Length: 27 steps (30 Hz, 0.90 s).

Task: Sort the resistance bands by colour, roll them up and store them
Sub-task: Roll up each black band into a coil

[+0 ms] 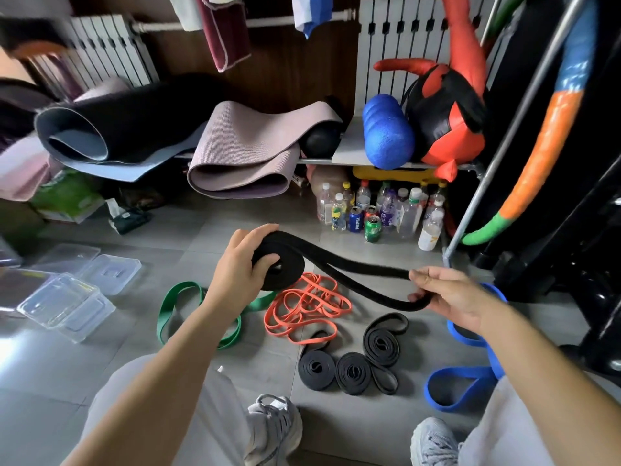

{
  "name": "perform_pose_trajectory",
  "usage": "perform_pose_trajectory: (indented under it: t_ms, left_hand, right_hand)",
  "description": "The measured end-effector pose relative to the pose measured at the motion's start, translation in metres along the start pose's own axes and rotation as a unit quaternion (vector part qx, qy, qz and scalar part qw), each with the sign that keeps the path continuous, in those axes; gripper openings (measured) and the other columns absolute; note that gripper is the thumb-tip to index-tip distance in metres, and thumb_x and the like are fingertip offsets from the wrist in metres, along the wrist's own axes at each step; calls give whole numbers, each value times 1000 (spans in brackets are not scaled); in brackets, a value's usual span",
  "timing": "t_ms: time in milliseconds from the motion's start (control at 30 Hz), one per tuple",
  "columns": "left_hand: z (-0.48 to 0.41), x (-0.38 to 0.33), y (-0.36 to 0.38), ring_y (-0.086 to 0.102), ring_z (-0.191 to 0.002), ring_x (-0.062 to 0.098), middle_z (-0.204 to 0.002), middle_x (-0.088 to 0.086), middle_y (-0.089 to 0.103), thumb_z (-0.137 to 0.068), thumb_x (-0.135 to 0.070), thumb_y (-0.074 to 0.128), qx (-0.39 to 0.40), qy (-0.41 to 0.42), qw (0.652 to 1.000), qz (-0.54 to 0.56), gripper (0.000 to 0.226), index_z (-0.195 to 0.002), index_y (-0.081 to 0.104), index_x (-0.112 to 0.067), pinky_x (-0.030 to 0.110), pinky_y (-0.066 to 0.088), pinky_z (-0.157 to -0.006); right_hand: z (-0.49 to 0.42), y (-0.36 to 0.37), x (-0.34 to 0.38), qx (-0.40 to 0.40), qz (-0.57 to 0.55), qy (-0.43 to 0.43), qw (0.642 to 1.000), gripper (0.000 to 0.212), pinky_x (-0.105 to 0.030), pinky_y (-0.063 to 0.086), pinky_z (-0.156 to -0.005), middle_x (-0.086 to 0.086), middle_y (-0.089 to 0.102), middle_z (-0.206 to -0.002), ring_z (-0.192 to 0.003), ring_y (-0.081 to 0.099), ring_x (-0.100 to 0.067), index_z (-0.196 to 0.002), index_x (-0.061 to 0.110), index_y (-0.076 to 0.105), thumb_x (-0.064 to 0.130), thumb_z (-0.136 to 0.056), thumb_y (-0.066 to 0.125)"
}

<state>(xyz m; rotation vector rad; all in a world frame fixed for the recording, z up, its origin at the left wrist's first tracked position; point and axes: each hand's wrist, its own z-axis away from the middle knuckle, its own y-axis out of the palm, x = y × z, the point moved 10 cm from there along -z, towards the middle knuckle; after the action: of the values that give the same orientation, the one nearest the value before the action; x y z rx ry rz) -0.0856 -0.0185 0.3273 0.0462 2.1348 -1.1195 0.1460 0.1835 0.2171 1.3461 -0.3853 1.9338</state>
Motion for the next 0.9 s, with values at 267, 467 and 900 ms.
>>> perform_pose_trajectory:
  t_ms: [267, 467, 900]
  left_hand:
    - [13, -44, 35, 51, -98, 20, -107, -1, 47, -89, -13, 59, 76, 100, 992, -17, 43, -131, 51, -20, 28, 44, -82]
    - [20, -77, 74, 54, -98, 25, -108, 3, 51, -86, -22, 53, 139, 151, 978, -26, 46, -131, 49, -26, 33, 47, -82]
    - [18, -101, 86, 47, -102, 15, -108, -4, 46, -87, -18, 62, 140, 165, 976, 13, 51, -135, 43, -17, 20, 35, -82]
  right_hand:
    - [3, 5, -6, -7, 264, -20, 964, 7, -13, 48, -76, 1, 69, -82, -80, 61, -12, -85, 15, 67, 11, -79, 71]
    - [11, 40, 22, 1, 202, -136, 970, 29, -26, 51, -91, 2, 67, -84, -70, 66, 2, -99, 4, 64, -9, -73, 68]
    - [29, 51, 40, 33, 214, -213, 953, 34, -17, 54, -76, 13, 71, -78, -74, 68, -1, -94, 22, 68, 0, -70, 76]
